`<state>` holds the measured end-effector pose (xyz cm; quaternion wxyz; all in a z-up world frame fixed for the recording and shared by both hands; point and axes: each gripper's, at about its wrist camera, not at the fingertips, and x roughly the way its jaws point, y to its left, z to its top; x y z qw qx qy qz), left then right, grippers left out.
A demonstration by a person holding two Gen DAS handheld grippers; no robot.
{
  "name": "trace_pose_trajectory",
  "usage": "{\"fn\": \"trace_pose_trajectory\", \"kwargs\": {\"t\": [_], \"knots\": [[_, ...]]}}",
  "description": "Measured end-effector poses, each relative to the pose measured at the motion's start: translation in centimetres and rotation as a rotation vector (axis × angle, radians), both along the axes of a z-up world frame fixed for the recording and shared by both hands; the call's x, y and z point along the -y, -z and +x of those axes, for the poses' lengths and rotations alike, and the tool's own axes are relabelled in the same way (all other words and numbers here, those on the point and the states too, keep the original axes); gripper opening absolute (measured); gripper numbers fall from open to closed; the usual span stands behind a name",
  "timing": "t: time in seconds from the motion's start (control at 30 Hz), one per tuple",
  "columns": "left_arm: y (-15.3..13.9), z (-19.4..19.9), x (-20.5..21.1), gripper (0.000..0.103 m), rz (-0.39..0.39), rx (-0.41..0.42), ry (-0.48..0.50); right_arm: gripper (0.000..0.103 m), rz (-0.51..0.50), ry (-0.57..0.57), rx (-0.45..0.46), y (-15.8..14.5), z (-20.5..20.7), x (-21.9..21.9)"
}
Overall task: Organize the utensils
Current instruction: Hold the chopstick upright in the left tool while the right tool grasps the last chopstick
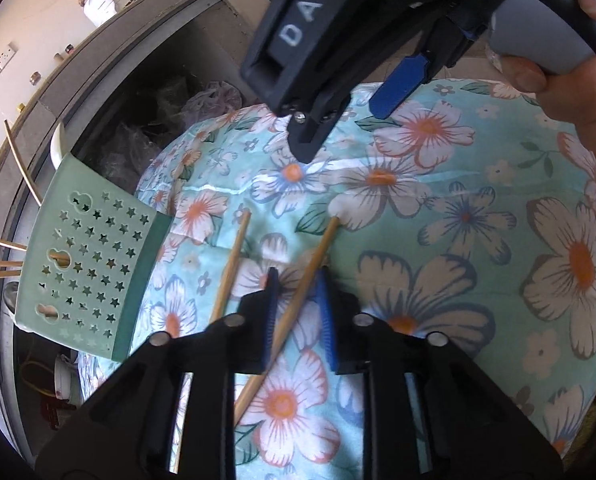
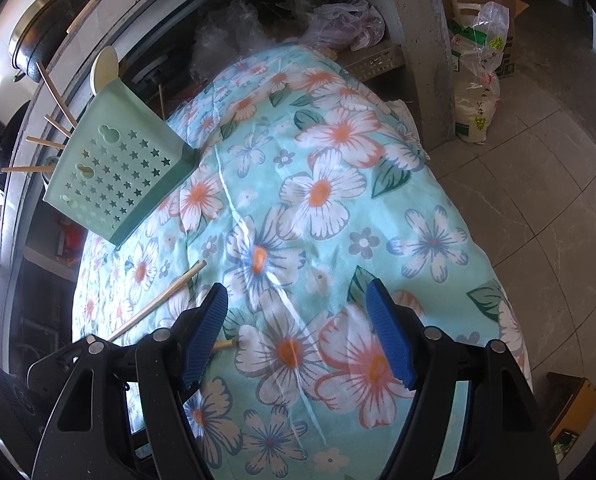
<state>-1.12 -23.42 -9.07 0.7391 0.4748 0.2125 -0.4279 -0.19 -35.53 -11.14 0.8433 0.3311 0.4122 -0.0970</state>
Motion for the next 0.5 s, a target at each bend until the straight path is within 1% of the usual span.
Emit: {"fn": "trace_pose_trajectory", "kwargs": {"t": [0.1, 0.2, 0.33, 0.5], "knots": [[0.1, -0.6, 0.1, 0.012, 0.001, 0.028, 0.011, 0.07, 0.001, 0.002, 0.002, -0.1, 0.0, 0.0], [-0.1, -0.5, 0.0, 0.011, -0.011, 0.028, 0.007, 0.07, 0.001, 0.006, 0.004, -0.2, -0.1, 0.2], [-0.8, -0.8, -0.4, 0.011, -0.029, 0.042, -0.004, 0.07, 0.0, 0.012, 0.013, -0.4, -0.3, 0.3], [-2.4, -0.4, -1.0, 0.01, -0.069, 0.05, -0.039, 0.07, 0.006, 0.019, 0.021, -0.5, -0.5, 0.5]]}}
